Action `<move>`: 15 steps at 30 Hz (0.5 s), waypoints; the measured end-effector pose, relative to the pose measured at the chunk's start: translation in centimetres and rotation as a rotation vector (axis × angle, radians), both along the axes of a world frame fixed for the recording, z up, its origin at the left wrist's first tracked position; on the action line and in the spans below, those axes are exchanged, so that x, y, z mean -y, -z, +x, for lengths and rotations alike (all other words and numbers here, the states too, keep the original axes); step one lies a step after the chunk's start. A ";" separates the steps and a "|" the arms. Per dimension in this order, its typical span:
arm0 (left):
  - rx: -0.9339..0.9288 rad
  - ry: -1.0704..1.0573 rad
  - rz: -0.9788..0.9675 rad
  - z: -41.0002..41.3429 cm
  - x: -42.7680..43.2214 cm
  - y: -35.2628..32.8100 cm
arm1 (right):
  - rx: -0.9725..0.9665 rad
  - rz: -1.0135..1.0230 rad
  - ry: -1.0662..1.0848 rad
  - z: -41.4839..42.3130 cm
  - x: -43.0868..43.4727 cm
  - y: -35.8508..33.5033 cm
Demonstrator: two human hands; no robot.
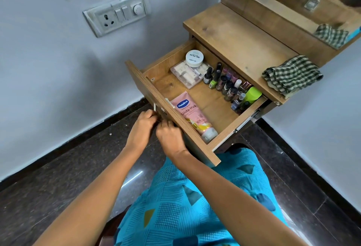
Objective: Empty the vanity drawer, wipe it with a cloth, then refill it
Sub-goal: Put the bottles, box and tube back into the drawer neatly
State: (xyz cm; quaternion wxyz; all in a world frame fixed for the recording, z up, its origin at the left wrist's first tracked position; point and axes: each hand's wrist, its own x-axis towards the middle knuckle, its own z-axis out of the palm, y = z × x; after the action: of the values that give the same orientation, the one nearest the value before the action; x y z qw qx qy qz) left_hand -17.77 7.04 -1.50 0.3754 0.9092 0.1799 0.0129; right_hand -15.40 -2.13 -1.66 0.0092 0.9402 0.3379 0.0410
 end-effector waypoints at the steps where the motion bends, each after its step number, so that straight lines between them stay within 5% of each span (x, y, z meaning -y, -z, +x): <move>1: -0.023 -0.002 -0.009 0.1 0.0 0.1 | 0.008 0.004 0.002 0.1 0.1 0.1; 15: -0.017 -0.017 -0.111 5.2 2.7 -0.5 | 0.020 0.044 0.053 4.9 2.6 -0.7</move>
State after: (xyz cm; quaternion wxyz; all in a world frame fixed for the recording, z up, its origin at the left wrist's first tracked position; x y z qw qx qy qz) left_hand -12.60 4.34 -1.03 0.4237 0.8854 0.1912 -0.0015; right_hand -10.46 -4.75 -0.99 -0.0069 0.9485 0.3116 0.0572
